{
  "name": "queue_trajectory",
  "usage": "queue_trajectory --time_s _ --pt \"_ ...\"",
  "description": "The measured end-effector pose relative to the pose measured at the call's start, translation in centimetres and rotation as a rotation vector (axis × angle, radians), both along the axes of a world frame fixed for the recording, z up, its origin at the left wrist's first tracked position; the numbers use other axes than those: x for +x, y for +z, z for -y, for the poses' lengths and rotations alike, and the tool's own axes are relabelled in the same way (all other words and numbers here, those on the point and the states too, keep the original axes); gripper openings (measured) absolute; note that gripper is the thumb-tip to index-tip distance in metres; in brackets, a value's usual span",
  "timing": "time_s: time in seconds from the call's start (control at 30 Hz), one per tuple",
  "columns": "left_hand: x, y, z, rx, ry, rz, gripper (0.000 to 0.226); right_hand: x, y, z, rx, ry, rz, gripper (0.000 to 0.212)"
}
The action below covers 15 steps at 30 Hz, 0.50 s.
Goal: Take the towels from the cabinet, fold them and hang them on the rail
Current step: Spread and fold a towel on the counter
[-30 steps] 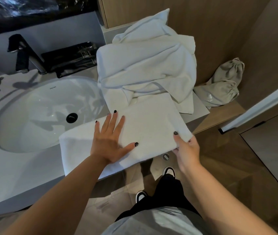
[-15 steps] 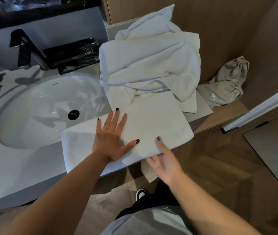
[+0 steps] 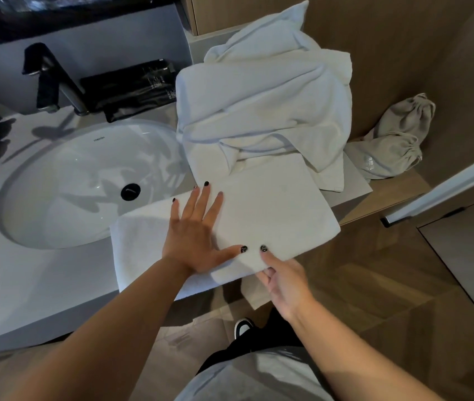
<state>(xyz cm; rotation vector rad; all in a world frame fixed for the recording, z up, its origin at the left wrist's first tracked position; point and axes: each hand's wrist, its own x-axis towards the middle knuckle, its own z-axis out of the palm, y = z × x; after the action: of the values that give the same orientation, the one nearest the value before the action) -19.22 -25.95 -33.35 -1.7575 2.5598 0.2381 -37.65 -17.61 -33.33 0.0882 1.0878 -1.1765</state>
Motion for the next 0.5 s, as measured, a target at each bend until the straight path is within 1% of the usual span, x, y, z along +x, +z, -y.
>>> queue_trajectory --time_s 0.1,0.2,0.37,0.5 --pt "0.0 0.2 -0.1 0.020 -0.011 0.025 0.122 -1.5 0.4 0.4 -0.023 -0.082 0.005 0.031" --pt "0.0 0.2 -0.1 0.014 -0.013 0.025 0.123 -2.7 0.7 0.9 -0.029 -0.149 -0.028 0.028" --pt "0.0 0.2 -0.3 -0.003 -0.026 0.020 0.120 -6.3 1.2 2.5 -0.020 -0.281 -0.122 0.023" --pt "0.1 -0.2 -0.3 -0.061 -0.033 -0.039 0.112 -8.0 1.6 3.0 0.008 -0.275 -0.202 0.017"
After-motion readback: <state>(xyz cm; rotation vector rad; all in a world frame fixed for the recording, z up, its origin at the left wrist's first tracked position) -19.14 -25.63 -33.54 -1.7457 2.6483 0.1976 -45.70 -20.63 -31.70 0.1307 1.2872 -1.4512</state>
